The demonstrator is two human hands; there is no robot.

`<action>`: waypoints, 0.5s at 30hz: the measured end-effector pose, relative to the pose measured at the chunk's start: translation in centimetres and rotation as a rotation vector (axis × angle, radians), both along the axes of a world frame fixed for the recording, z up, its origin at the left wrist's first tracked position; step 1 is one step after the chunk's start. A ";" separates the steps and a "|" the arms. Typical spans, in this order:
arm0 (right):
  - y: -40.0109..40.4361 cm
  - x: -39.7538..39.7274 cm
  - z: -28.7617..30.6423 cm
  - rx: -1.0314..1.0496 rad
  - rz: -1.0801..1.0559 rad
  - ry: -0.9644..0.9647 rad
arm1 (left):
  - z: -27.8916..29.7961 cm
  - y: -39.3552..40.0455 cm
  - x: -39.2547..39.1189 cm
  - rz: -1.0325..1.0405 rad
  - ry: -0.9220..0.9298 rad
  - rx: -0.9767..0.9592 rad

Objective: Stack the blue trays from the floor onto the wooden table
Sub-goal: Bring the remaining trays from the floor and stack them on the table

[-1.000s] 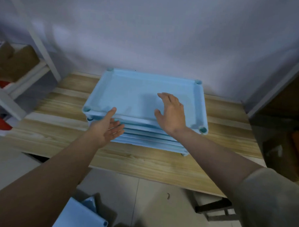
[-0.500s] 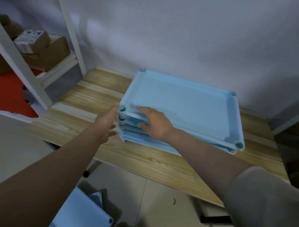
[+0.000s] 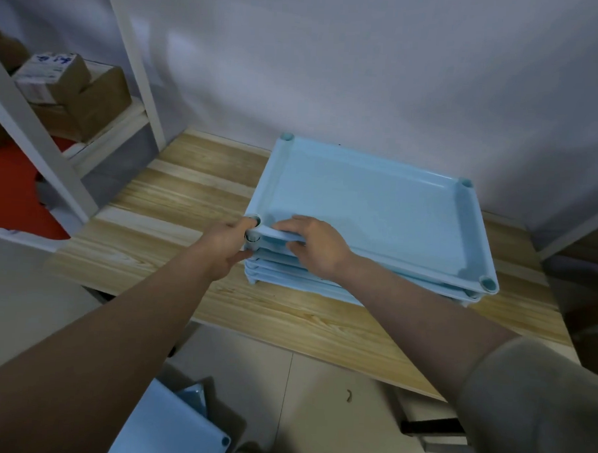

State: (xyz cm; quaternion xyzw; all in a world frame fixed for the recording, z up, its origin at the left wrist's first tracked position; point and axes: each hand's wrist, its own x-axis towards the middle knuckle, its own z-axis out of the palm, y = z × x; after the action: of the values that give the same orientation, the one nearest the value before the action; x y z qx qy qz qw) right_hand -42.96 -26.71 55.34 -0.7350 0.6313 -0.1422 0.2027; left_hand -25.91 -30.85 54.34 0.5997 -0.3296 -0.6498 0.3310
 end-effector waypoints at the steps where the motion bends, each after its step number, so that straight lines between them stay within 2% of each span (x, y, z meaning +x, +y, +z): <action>1: 0.0 0.1 0.0 0.002 -0.004 -0.003 | 0.0 0.0 0.0 -0.004 0.001 0.002; 10: 0.8 0.1 0.7 0.018 -0.008 0.024 | 0.1 -0.3 0.7 -0.072 0.024 0.023; 13: 0.5 0.3 1.0 0.035 0.000 -0.027 | 0.2 -0.5 1.1 -0.124 0.027 0.008; 15: 0.0 0.4 0.9 0.024 0.010 0.069 | 0.3 -0.7 1.2 -0.151 0.022 0.007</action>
State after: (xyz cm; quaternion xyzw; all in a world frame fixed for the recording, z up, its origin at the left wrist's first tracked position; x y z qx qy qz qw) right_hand -42.52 -26.76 56.24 -0.7401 0.6358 -0.1081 0.1905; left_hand -24.66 -31.51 54.61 0.5670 -0.3678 -0.6807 0.2827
